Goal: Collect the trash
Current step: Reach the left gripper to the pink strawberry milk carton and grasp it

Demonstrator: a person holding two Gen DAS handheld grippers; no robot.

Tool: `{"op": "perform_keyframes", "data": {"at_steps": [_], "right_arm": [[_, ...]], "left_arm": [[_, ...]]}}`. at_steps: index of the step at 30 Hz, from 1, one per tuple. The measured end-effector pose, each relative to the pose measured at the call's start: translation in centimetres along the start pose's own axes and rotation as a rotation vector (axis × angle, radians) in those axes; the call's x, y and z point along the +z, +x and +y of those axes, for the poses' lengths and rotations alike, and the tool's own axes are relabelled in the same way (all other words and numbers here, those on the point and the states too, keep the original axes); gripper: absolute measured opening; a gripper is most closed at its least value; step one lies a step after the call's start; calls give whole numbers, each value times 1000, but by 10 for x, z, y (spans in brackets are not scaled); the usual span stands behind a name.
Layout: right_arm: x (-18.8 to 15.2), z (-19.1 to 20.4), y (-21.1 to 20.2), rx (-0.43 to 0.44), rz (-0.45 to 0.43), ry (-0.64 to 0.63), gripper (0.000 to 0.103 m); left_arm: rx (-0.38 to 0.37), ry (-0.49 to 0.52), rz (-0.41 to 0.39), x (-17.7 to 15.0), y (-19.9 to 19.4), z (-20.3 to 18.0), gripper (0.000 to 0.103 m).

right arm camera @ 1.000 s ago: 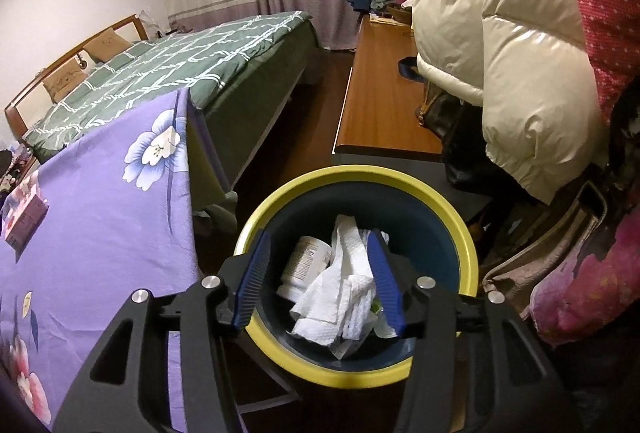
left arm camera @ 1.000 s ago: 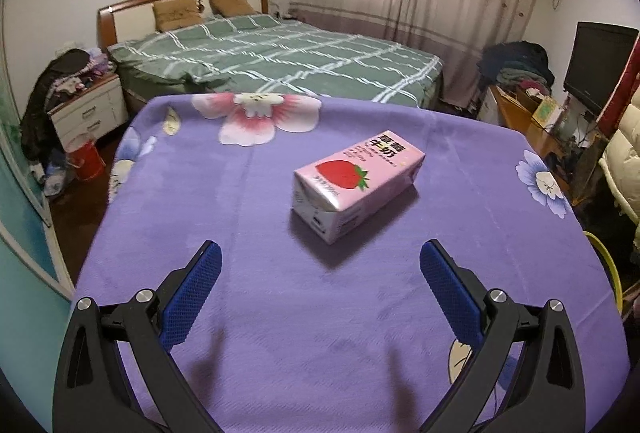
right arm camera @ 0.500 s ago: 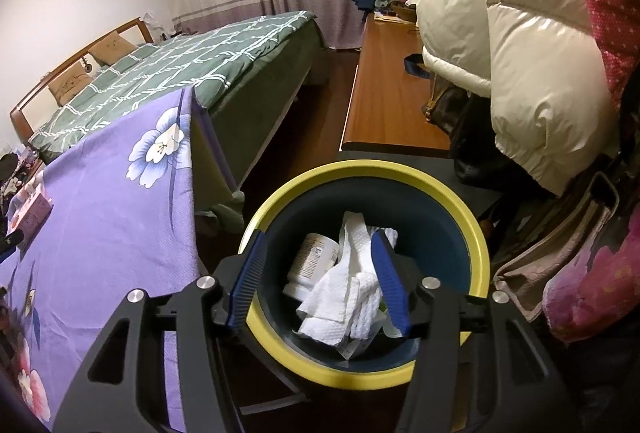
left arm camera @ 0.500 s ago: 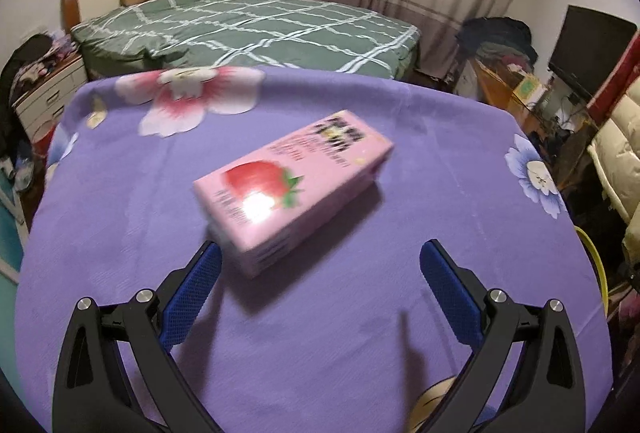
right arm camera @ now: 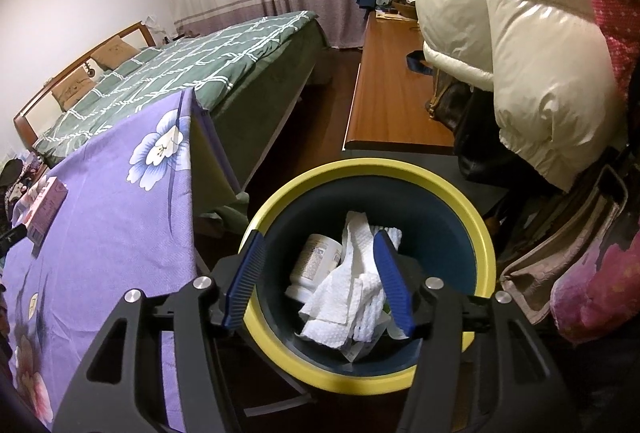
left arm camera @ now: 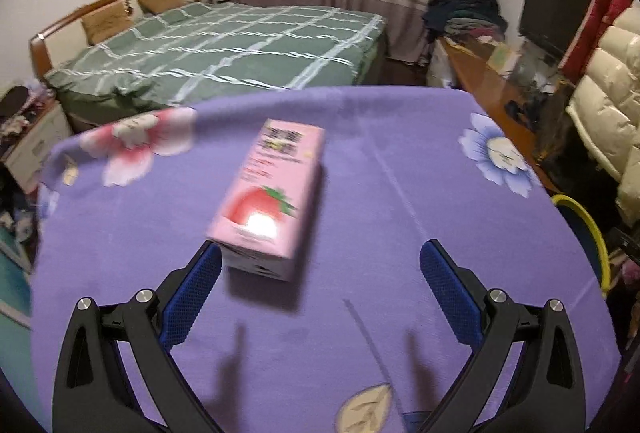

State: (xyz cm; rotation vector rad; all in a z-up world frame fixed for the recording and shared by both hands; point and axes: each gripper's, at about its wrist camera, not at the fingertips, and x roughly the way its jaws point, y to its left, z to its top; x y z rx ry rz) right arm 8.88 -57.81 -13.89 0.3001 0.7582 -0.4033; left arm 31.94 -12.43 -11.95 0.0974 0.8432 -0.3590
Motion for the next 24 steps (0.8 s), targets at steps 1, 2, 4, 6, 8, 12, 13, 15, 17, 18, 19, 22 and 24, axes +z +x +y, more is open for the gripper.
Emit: {"op": "perform_keyframes", "data": {"at_steps": [1,2,4,6,8,12,13,15,17,18,19,22,24], "right_arm": [[0,0,1,2,0,1,55],[1,0,2,4,1,2,55],[1,1,2,7,2,2,55],[1,3,3,11,3,-1,55],[1,5,3,14,3,-5,55],[1,5,3,14,4,-5,56],[1,5,3,14,4,-6,56],[1,5,4,13,7,-5,56],[1,3,4,13,9,0,56],[1,2,5,14,10,2,56],[1,2,5,15,11,3,56],[0,-1,6,18,14,6,56],[1,-1,6,18,13,5,56]], "left_arm": [[12,2,1,4,0,3,98],[25,6,15,12,3,7,98],[20,12,33,21,10,16,98],[27,19,56,30,23,22,98],[15,23,84,36,36,24,93],[24,41,131,42,62,24,87],[27,46,136,43,65,23,84],[35,55,150,46,74,21,81],[42,63,164,48,79,20,74],[42,63,170,49,81,21,73],[37,59,177,50,83,21,69],[33,58,190,51,88,22,58],[24,58,196,51,89,22,52]]}}
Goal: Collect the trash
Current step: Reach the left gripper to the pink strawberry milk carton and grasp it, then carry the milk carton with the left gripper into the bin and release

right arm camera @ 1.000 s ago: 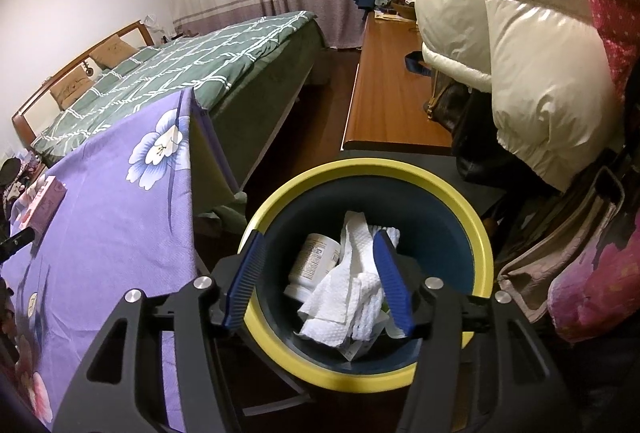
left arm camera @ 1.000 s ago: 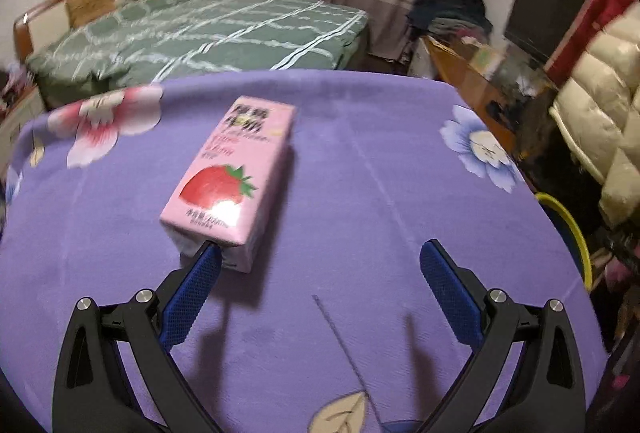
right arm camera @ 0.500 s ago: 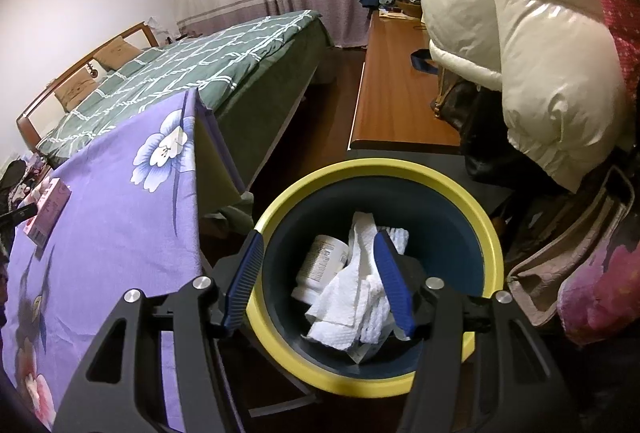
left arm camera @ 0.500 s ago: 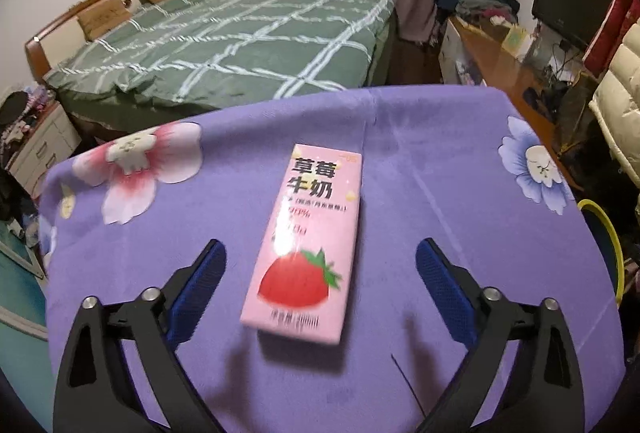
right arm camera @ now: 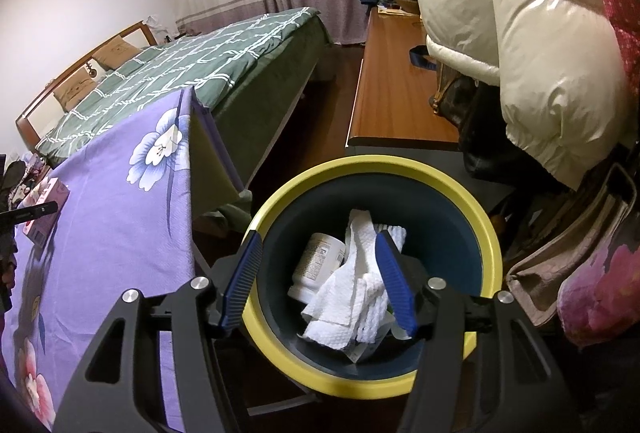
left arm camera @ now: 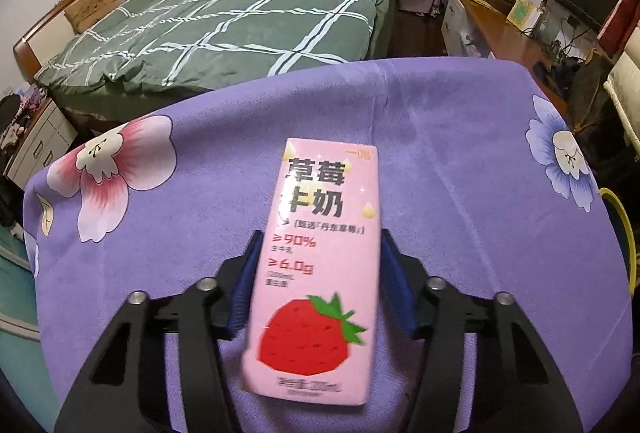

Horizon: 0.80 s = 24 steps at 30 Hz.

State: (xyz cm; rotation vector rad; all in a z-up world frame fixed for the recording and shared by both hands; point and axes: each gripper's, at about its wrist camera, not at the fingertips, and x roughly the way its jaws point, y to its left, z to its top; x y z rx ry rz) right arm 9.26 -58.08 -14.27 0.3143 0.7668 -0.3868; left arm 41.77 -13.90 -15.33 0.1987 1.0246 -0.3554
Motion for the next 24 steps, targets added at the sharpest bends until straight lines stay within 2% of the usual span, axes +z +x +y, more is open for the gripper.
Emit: {"op": "perform_keyframes", "data": {"at_steps": [6,11,19,24], "right_arm": [[-3,-5,-4,6,-6,2,56],[-8,-13,-14,6,-16,8,56],[-21,-34,-40,-18,-37,8,56],[-31,-53,-54,-41,-43,18,56]], "left_arm": [[-13,13,-27,-4,-15,-12,50],[-49,53,-66,-8,-39,-49,50],[-180,189,-121,-12,-76,-165,50],[-271,306,-115,-16,-81,-253,50]]}}
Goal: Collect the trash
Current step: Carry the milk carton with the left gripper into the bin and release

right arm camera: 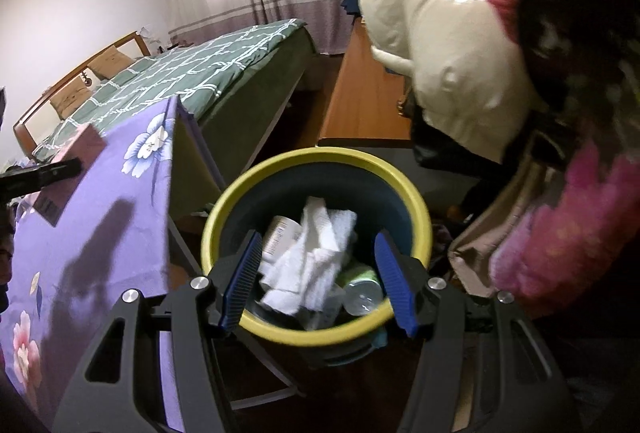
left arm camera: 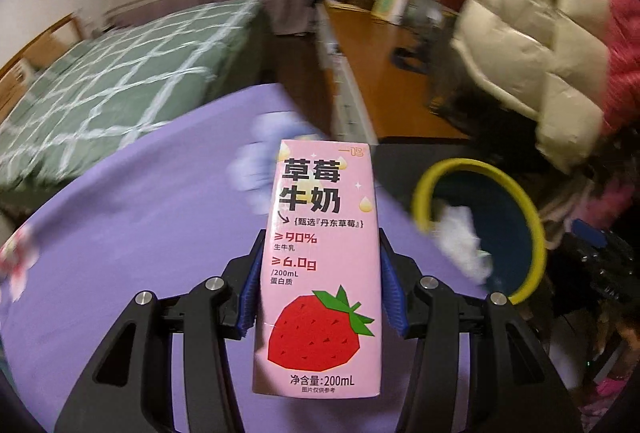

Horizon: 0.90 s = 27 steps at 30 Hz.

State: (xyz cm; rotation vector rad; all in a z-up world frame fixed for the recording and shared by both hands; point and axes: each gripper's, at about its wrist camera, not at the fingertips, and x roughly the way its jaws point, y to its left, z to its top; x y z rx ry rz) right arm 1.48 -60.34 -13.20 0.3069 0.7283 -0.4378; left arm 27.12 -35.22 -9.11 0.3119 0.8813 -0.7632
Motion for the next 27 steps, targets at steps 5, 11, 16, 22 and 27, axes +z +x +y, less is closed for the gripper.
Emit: {"op": "perform_keyframes", "data": {"at_steps": [5,11,16,22,27], "right_arm": [[-9,-22,-12,-21,-9,22,56],[-16,-46,-23,-48,-26,61,56],[-18,-59,-28,-64,-33,79,57],[-20,-57,-30,-49,-28,77,60],[-23,-37,-32,7,-25,45,60]], "left_arm": [[-74,75,36,13,31,-73,50],[-129,150,78,22,64,-132,50],[-154,189,98,24,86,-168,50],[-107,165,49,25,83,-179,94],[-30,80,-101,1,0,-135,98]]}}
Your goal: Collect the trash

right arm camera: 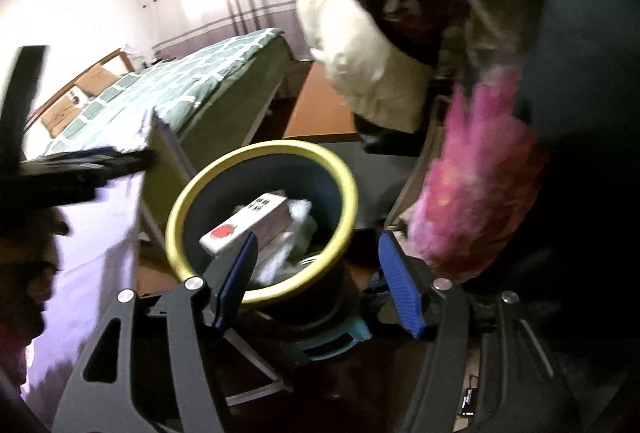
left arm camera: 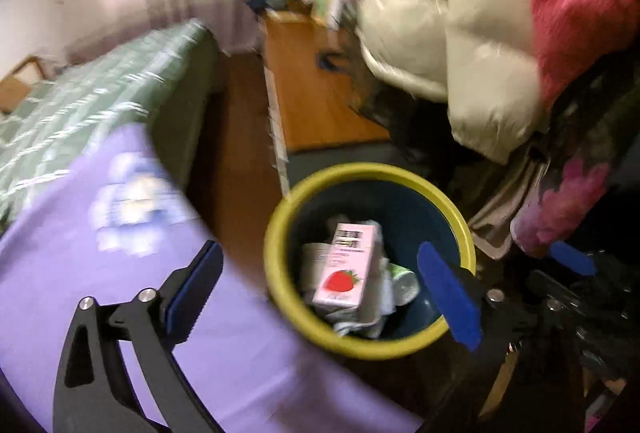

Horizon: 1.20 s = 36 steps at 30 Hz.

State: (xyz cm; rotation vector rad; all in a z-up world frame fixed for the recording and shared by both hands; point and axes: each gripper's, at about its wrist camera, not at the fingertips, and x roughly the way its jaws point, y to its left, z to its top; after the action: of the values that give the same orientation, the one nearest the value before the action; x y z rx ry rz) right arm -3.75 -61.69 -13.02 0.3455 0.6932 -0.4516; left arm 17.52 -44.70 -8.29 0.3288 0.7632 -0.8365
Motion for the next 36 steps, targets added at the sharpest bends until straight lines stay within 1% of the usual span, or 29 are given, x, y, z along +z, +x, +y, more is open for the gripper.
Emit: {"op": "perform_keyframes", "data": {"at_steps": [1,2,3,5,8,10,12,14,16,20,22,24,26,30,36], "right_arm": [[-1,7,-2,19,-1,-10,60],[-1,13,-4,32,-4,-19,61],[0,19,-5,45,-8,-28,61],[1,36,-12,76,-22,-58,66],[6,65,-24,119,-55,-123,67],[9,83,-35,147,-81,-163,69],[11,102,-48,178,-112,-198,72],[14,115,-58,197,-134,-222,73],[14,125,-69,211,-157,-241,73],[12,140,-89,234,-193,-266,75],[9,144,-97,240,-203,-276,77],[6,146,-102,245,-205,-286,79],[2,149,-106,248,-203,-300,81],[-3,154,-108,259,-196,-310,81],[-5,159,-107,266,-199,-320,83]], "left_arm": [[28,-15,-44,-6,-20,9,98],[75,-43,-109,-16,-49,22,98],[109,-69,-146,-24,-68,33,98],[188,-146,-204,-47,-110,57,98],[265,-227,-230,-76,-155,90,98],[338,-279,-242,-102,-187,110,98],[432,-310,-261,-127,-220,122,98],[502,-334,-267,-146,-247,131,98],[529,-356,-280,-163,-268,135,98],[571,-428,-336,-192,-305,141,98],[619,-479,-365,-210,-324,150,98],[647,-505,-370,-221,-334,155,98],[657,-532,-373,-233,-345,159,98],[665,-533,-368,-236,-347,154,98],[642,-500,-346,-231,-339,145,98]]}}
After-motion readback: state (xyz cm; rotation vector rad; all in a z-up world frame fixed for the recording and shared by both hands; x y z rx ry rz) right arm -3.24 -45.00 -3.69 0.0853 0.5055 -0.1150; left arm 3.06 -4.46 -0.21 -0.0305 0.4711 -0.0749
